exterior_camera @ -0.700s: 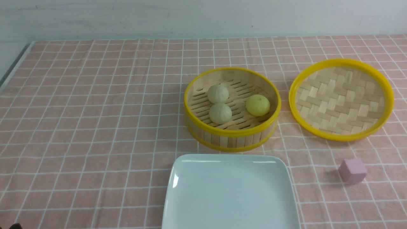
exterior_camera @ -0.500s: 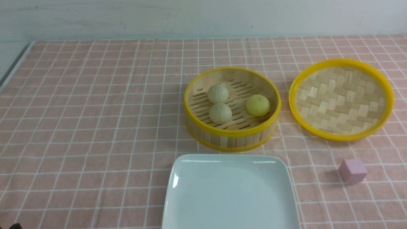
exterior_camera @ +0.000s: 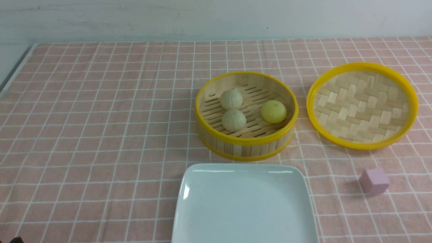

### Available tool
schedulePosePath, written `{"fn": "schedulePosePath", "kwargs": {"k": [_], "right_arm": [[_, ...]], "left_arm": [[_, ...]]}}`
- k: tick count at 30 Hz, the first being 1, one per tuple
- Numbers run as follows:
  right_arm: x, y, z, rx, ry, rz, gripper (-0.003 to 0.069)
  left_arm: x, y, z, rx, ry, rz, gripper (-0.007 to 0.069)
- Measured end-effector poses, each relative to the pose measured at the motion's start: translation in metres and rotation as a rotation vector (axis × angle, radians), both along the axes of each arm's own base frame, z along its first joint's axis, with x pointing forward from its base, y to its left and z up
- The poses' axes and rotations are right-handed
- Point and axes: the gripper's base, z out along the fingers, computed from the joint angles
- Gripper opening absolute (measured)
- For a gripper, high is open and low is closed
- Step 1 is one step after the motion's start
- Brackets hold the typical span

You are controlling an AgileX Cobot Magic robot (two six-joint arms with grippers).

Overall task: Put the steamed buns into the plate on the pink tablecloth.
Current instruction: 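Reach toward a bun in the bamboo steamer with the right gripper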

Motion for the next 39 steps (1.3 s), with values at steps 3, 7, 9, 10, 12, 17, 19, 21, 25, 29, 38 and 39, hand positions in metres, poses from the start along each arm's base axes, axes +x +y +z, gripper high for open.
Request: {"fn": "schedulePosePath", "kwargs": {"k": [3, 7, 9, 10, 12, 17, 19, 21, 25, 29, 38, 39], "right_arm": [[0.000, 0.000, 0.000, 0.000, 0.000, 0.000, 0.0240], [0.000, 0.000, 0.000, 0.000, 0.000, 0.000, 0.0240], [0.000, 0.000, 0.000, 0.000, 0.000, 0.000, 0.0240], [0.000, 0.000, 0.000, 0.000, 0.000, 0.000, 0.0240], [0.000, 0.000, 0.000, 0.000, 0.000, 0.000, 0.0240], [0.000, 0.000, 0.000, 0.000, 0.000, 0.000, 0.0240], [0.000, 0.000, 0.000, 0.000, 0.000, 0.000, 0.0240], [0.000, 0.000, 0.000, 0.000, 0.000, 0.000, 0.0240], [0.000, 0.000, 0.000, 0.000, 0.000, 0.000, 0.0240], [0.000, 0.006, 0.001, 0.272, -0.008, -0.020, 0.0240], [0.001, 0.018, 0.007, 1.025, 0.042, -0.083, 0.0240], [0.001, 0.018, 0.007, 1.031, 0.042, -0.083, 0.0240]], "left_arm": [[0.000, 0.000, 0.000, 0.000, 0.000, 0.000, 0.0240], [0.000, 0.000, 0.000, 0.000, 0.000, 0.000, 0.0240], [0.000, 0.000, 0.000, 0.000, 0.000, 0.000, 0.0240], [0.000, 0.000, 0.000, 0.000, 0.000, 0.000, 0.0240], [0.000, 0.000, 0.000, 0.004, 0.000, 0.000, 0.0240], [0.000, 0.001, 0.000, 0.019, 0.000, 0.001, 0.0240], [0.000, 0.001, 0.000, 0.022, 0.000, 0.002, 0.0240], [0.000, 0.001, 0.000, 0.021, 0.000, 0.002, 0.0240], [0.000, 0.001, 0.000, 0.012, -0.001, 0.003, 0.0240], [0.000, -0.007, 0.000, -0.381, -0.009, 0.040, 0.0240], [0.000, -0.022, 0.002, -1.205, 0.043, 0.138, 0.0240], [0.000, -0.022, 0.002, -1.206, 0.042, 0.138, 0.0240]]}}
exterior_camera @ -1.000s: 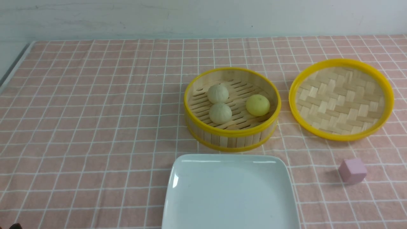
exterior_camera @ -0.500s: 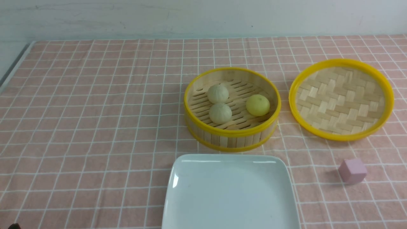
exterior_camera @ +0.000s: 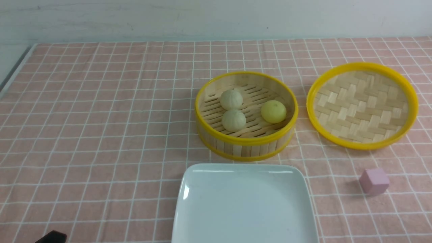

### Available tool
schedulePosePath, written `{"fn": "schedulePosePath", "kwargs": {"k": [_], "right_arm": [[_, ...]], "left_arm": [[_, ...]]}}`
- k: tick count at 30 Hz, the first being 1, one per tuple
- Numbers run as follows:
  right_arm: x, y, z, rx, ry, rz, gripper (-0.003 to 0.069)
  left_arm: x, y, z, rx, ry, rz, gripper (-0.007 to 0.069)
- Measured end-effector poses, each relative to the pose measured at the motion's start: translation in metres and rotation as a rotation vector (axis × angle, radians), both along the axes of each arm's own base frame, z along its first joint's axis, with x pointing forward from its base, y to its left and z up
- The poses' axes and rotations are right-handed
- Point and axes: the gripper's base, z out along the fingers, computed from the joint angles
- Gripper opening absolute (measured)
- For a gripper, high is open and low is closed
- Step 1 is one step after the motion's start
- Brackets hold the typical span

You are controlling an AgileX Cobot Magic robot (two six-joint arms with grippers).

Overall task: Put the steamed buns into the plate on the pink tablecloth.
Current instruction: 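Reach toward a bun in the bamboo steamer with the right gripper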

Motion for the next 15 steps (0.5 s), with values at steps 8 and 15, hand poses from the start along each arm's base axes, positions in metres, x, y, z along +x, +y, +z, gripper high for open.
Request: {"fn": "schedulePosePath", "kwargs": {"k": [8, 15], "right_arm": [[-0.003, -0.001, 0.030, -0.066, -0.111, 0.004, 0.0154], [0.004, -0.003, 0.099, -0.480, -0.130, 0.058, -0.0011]], "left_arm": [[-0.005, -0.003, 0.031, 0.178, -0.087, -0.082, 0.0167], [-0.011, -0.005, 0.100, 0.517, -0.082, -0.215, 0.0006]]}}
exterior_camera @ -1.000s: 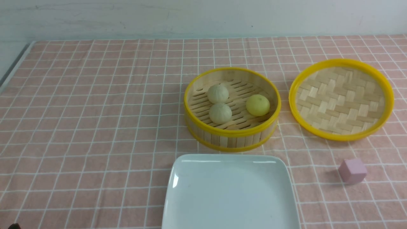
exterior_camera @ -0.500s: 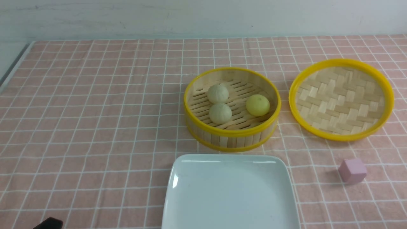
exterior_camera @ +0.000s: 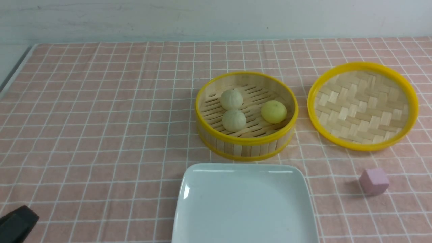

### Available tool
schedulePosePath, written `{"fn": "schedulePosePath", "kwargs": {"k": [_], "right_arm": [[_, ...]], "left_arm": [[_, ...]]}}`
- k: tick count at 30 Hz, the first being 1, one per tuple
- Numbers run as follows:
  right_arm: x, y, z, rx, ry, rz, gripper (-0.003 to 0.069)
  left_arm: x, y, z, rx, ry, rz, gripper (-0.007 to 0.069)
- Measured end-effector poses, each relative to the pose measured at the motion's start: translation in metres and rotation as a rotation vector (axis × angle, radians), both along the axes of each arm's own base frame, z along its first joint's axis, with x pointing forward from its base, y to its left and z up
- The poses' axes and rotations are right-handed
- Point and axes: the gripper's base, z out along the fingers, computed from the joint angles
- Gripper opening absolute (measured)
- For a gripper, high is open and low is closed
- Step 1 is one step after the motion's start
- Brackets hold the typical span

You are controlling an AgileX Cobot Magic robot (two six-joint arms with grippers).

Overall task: Put the steamed buns into the plate on the pink tablecloth.
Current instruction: 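Reach toward a bun in the bamboo steamer with the right gripper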

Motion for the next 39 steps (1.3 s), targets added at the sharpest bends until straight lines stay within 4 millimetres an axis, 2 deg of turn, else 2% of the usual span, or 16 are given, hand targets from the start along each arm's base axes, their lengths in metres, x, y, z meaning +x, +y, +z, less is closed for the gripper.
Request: {"fn": "schedulePosePath", "kwargs": {"k": [3, 4, 5, 6, 9, 10, 11, 12, 13, 15, 16, 26, 27, 31, 35, 39], "right_arm": [[0.026, 0.003, 0.005, -0.139, 0.344, 0.048, -0.0011], [0.030, 0.003, 0.003, -0.144, 0.380, 0.052, -0.0011], [0.046, 0.006, 0.006, -0.163, 0.533, 0.089, -0.0009], [0.053, 0.008, 0.004, -0.167, 0.580, 0.100, -0.0009], [0.095, 0.020, 0.002, -0.182, 0.740, 0.236, -0.0003], [0.098, 0.021, 0.004, -0.193, 0.734, 0.254, -0.0001], [0.118, 0.029, 0.002, -0.187, 0.752, 0.350, 0.0004], [0.120, 0.032, 0.002, -0.172, 0.753, 0.366, 0.0006], [0.139, 0.042, 0.002, -0.184, 0.743, 0.471, 0.0021], [0.153, 0.052, 0.002, -0.174, 0.729, 0.547, 0.0037], [0.172, 0.065, 0.006, -0.196, 0.675, 0.633, 0.0067], [0.283, 0.124, 0.006, -0.349, 0.551, 0.735, 0.0247], [0.285, 0.126, 0.006, -0.349, 0.550, 0.736, 0.0250], [0.327, 0.146, -0.006, -0.517, 0.538, 0.734, 0.0286], [0.350, 0.157, -0.024, -0.657, 0.522, 0.720, 0.0288], [0.367, 0.163, -0.051, -0.756, 0.489, 0.691, 0.0288]], "left_arm": [[0.015, 0.000, -0.001, 0.105, 0.275, -0.050, 0.0001], [0.016, 0.000, 0.000, 0.111, 0.287, -0.053, 0.0001], [0.028, 0.000, -0.004, 0.151, 0.419, -0.080, 0.0001], [0.029, 0.000, -0.004, 0.155, 0.432, -0.084, 0.0001], [0.049, 0.000, -0.013, 0.205, 0.571, -0.135, 0.0001], [0.050, 0.000, -0.014, 0.209, 0.576, -0.138, 0.0001], [0.057, 0.000, -0.018, 0.218, 0.619, -0.152, 0.0001], [0.058, 0.000, -0.019, 0.220, 0.628, -0.155, 0.0001], [0.063, 0.000, -0.022, 0.227, 0.658, -0.166, 0.0003], [0.065, 0.000, -0.024, 0.230, 0.669, -0.170, 0.0004], [0.067, 0.000, -0.025, 0.233, 0.680, -0.173, 0.0006], [0.070, 0.000, -0.025, 0.236, 0.672, -0.170, 0.0021], [0.070, 0.000, -0.025, 0.237, 0.671, -0.169, 0.0021], [0.070, 0.001, -0.026, 0.249, 0.670, -0.167, 0.0022], [0.070, 0.001, -0.025, 0.249, 0.670, -0.166, 0.0032], [0.070, 0.001, -0.025, 0.243, 0.663, -0.164, 0.0038]]}}
